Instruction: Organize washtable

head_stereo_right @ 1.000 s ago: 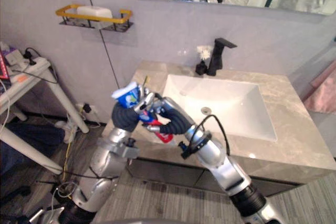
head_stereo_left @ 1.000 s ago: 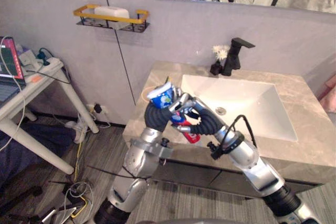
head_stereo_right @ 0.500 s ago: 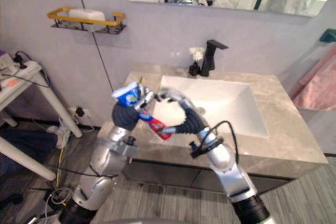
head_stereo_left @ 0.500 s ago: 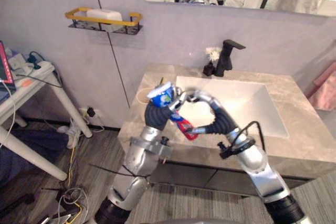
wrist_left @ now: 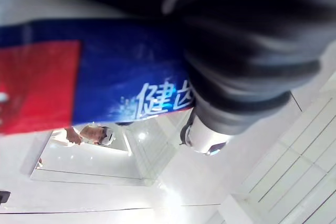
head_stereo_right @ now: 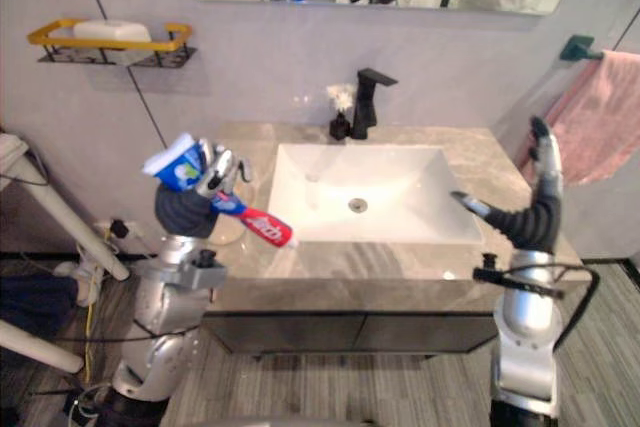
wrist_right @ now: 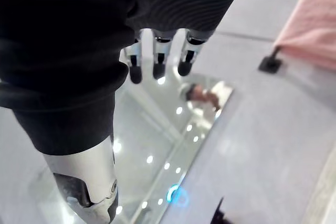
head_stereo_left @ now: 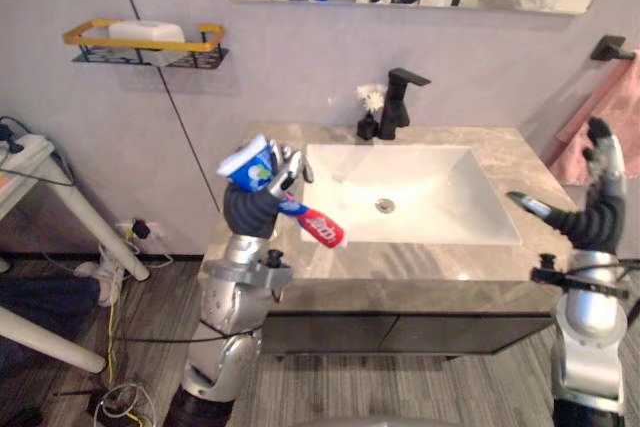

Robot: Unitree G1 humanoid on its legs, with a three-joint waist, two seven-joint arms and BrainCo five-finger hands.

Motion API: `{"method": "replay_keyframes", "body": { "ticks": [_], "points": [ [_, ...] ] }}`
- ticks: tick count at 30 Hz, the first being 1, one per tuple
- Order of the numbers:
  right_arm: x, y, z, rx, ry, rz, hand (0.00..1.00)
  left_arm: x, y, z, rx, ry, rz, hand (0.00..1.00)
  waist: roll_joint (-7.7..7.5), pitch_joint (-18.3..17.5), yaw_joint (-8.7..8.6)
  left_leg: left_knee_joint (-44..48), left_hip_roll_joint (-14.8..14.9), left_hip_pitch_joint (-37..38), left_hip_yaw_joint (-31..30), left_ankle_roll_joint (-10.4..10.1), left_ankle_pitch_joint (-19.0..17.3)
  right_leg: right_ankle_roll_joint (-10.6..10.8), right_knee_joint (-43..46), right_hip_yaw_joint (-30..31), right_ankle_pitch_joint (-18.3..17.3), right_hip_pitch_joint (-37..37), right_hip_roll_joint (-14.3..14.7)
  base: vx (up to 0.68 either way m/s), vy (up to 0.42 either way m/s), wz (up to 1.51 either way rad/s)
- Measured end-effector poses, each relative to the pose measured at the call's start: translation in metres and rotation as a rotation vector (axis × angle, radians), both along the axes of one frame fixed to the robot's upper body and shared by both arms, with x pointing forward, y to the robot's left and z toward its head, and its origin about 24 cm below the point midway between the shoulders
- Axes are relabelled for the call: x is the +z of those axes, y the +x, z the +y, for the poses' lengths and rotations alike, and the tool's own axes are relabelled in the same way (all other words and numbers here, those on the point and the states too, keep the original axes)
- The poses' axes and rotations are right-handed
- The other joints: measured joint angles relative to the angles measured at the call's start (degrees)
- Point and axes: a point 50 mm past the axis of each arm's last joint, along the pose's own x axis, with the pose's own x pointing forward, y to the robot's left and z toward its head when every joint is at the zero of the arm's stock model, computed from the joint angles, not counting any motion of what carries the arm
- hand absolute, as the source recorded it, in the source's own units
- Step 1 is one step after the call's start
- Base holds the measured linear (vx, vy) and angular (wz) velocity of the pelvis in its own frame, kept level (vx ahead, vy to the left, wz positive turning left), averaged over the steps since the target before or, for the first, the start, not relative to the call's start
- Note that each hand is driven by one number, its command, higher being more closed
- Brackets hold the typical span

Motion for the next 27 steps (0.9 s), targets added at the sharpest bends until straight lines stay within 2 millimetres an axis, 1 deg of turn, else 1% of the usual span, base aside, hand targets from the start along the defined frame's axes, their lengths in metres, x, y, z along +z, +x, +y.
{"method": "replay_keyframes", "body": {
  "ticks": [1, 3, 5, 6, 8, 9, 10, 11, 12, 13, 15, 19, 20, 21, 23, 26, 27],
  "points": [
    [-0.016, -0.008, -0.007, -0.038, 0.06, 0.053, 0.0, -0.002, 0.0, 0.004, 0.021, -0.005, 0.008, 1.0, 0.28, -0.15, -0.13, 0.16, 0.26, -0.12, 0.67, -0.04, -0.25, 0.01, 0.03, 0.67, 0.01, -0.47, 0.07, 0.0, 0.004, -0.17],
    [-0.029, -0.016, -0.011, -0.069, 0.094, 0.107, 0.0, -0.002, 0.0, 0.004, 0.029, -0.012, 0.007, 1.0, 0.55, -0.23, -0.33, 0.16, 0.35, -0.26, 0.73, -0.02, -0.3, 0.02, 0.03, 0.72, 0.02, -0.64, 0.05, 0.0, -0.002, -0.1],
    [-0.06, -0.028, -0.019, -0.124, 0.164, 0.248, 0.0, 0.001, -0.002, 0.005, 0.034, -0.018, -0.003, 1.0, 1.06, -0.28, -0.46, 0.24, 0.36, -0.28, 1.2, -0.07, -0.5, 0.05, 0.0, 1.15, 0.03, -0.87, 0.11, 0.01, 0.01, -0.09],
    [-0.068, -0.032, -0.02, -0.136, 0.182, 0.283, 0.0, 0.002, -0.003, 0.005, 0.034, -0.019, -0.009, 1.0, 1.2, -0.27, -0.51, 0.24, 0.37, -0.28, 1.33, -0.09, -0.54, 0.05, -0.02, 1.31, 0.04, -0.92, 0.14, 0.01, 0.011, -0.1],
    [-0.097, -0.045, -0.02, -0.176, 0.261, 0.402, 0.0, 0.004, -0.006, 0.009, 0.054, -0.018, -0.023, 1.0, 1.77, -0.25, -0.81, 0.34, 0.44, -0.27, 1.91, -0.16, -0.78, 0.08, -0.02, 2.03, 0.07, -1.18, 0.31, 0.01, 0.008, -0.12],
    [-0.104, -0.049, -0.019, -0.186, 0.282, 0.429, 0.0, 0.004, -0.005, 0.01, 0.063, -0.022, -0.022, 1.0, 1.87, -0.23, -0.84, 0.39, 0.46, -0.27, 1.95, -0.17, -0.84, 0.08, -0.01, 2.07, 0.07, -1.18, 0.33, 0.0, 0.004, -0.08],
    [-0.119, -0.057, -0.017, -0.196, 0.333, 0.488, 0.0, 0.005, -0.005, 0.013, 0.079, -0.033, -0.024, 1.0, 1.97, -0.21, -1.08, 0.43, 0.47, -0.27, 2.0, -0.19, -0.89, 0.08, -0.01, 2.13, 0.07, -1.19, 0.37, 0.0, 0.0, 0.0],
    [-0.134, -0.065, -0.014, -0.202, 0.382, 0.551, 0.0, 0.005, -0.005, 0.014, 0.087, -0.038, -0.024, 1.0, 1.98, -0.2, -1.61, 0.48, 0.5, -0.27, 2.02, -0.21, -0.96, 0.08, 0.02, 2.17, 0.07, -1.18, 0.41, 0.0, 0.0, 0.0],
    [-0.145, -0.071, -0.012, -0.206, 0.42, 0.595, 0.0, 0.005, -0.005, 0.015, 0.093, -0.036, -0.025, 1.0, 1.98, -0.2, -1.72, 0.53, 0.54, -0.27, 2.07, -0.21, -1.01, 0.08, 0.03, 2.23, 0.07, -1.18, 0.42, 0.0, 0.0, 0.0],
    [-0.151, -0.075, -0.011, -0.21, 0.445, 0.618, 0.0, 0.005, -0.005, 0.016, 0.098, -0.034, -0.026, 1.0, 2.0, -0.18, -1.81, 0.56, 0.56, -0.26, 2.11, -0.21, -1.05, 0.08, 0.04, 2.29, 0.07, -1.18, 0.42, -0.01, -0.001, -0.05],
    [-0.171, -0.092, -0.004, -0.204, 0.509, 0.718, 0.0, 0.005, -0.005, 0.017, 0.117, -0.016, -0.031, 1.0, 2.17, -0.1, -1.98, 0.74, 0.69, 0.03, 2.67, -0.15, -1.36, 0.08, 0.17, 2.88, 0.07, -1.18, 0.42, -0.02, 0.004, -0.12],
    [-0.192, -0.105, 0.006, -0.171, 0.561, 0.832, 0.0, 0.006, -0.005, 0.017, 0.132, 0.0, -0.036, 1.0, 2.38, 0.02, -2.2, 1.22, 0.78, 0.34, 3.51, -0.01, -1.89, 0.09, 0.55, 3.79, 0.07, -1.27, 0.35, -0.02, 0.014, -0.12],
    [-0.203, -0.111, 0.012, -0.157, 0.59, 0.882, 0.0, 0.006, -0.005, 0.017, 0.138, 0.003, -0.038, 1.0, 2.28, 0.07, -2.2, 1.22, 0.76, 0.37, 3.51, 0.0, -1.88, 0.09, 0.73, 3.79, 0.07, -1.32, 0.32, 0.0, 0.0, 0.0],
    [-0.209, -0.113, 0.017, -0.147, 0.609, 0.909, 0.0, 0.006, -0.005, 0.017, 0.142, 0.003, -0.039, 1.0, 2.22, 0.11, -2.14, 1.22, 0.76, 0.37, 3.5, 0.0, -1.88, 0.09, 0.85, 3.78, 0.06, -1.34, 0.31, 0.0, 0.0, 0.0],
    [-0.229, -0.126, 0.035, -0.117, 0.691, 1.002, 0.0, 0.01, -0.007, 0.019, 0.17, 0.0, -0.052, 1.0, 2.23, 0.25, -1.99, 1.25, 0.75, 0.44, 3.38, 0.02, -1.86, 0.09, 0.98, 3.66, 0.06, -0.94, 0.27, 0.0, 0.003, 0.02],
    [-0.245, -0.137, 0.05, -0.091, 0.767, 1.075, 0.0, 0.017, -0.01, 0.02, 0.216, 0.024, -0.091, 1.0, 2.44, 0.34, -1.93, 1.16, 0.63, 0.79, 3.23, 0.03, -1.86, 0.09, 1.04, 3.55, 0.04, -0.53, 0.13, 0.0, 0.001, 0.01],
    [-0.247, -0.139, 0.052, -0.085, 0.773, 1.087, 0.0, 0.019, -0.01, 0.021, 0.228, 0.034, -0.1, 1.0, 2.48, 0.38, -1.89, 1.15, 0.6, 0.84, 3.19, 0.04, -1.85, 0.1, 1.06, 3.52, 0.03, -0.44, 0.09, -0.03, 0.01, 0.04]
  ]
}}
